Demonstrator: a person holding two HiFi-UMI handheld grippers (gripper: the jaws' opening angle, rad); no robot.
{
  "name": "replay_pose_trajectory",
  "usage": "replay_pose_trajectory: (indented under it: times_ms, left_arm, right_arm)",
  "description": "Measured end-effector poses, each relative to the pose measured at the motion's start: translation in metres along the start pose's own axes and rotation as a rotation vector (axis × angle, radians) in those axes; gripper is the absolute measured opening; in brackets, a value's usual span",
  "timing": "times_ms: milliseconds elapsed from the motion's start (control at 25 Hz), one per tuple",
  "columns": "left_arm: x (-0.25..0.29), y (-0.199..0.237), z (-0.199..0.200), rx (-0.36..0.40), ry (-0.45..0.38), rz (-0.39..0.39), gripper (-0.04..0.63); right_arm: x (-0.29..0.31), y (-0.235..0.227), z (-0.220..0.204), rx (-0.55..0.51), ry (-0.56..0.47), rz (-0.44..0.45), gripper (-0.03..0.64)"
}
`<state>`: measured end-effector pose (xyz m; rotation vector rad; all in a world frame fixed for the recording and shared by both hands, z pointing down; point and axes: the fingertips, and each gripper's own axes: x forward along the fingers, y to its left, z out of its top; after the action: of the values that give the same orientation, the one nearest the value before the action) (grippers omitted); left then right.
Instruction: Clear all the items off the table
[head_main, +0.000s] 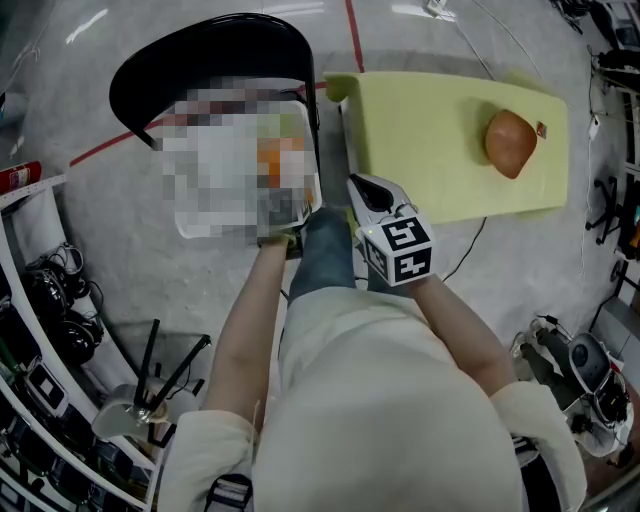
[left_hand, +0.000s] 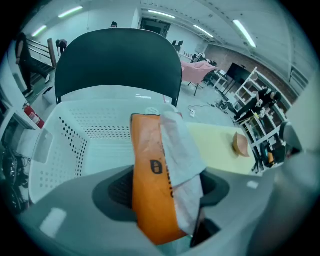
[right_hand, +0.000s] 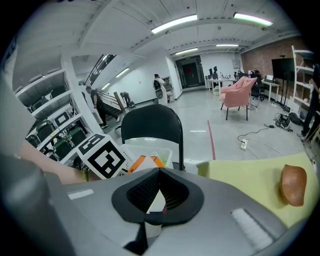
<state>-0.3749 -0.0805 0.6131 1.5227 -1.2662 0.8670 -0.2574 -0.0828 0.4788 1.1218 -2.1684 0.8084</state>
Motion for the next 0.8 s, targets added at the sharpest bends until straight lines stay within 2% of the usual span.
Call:
replay_pose_trajectory:
  times_ms: [120,240,480,800]
  left_arm:
    - [-0.0005,-0.0016,0.0009,-0.004,-0.016,-0.001,0.368]
    - [-0.0014,-0.0033,0.004,0.004,-0.043,0.01,0.394]
    - [-0.0012,-0.0038,0.0038,-0.002,-0.043,0.016,0.393]
    - [-0.008,-0.007,0.0094,-0.009,-0.068,0.012,0.339]
  right_arm:
    - [-0.0014,-0.0011,0.0,0.002,0.0,-0.002,-0.002]
    - [-0.002,-0.0029,-0.0002,0.004,-0.001,-0.002,-0.002]
    - [-0.0018,-0.0045,-0.0002,0.007,-0.006,-0.003,-0.002]
    - [-0.0067,-0.0057,0.0008,0.004,-0.015,-0.01,-0.002]
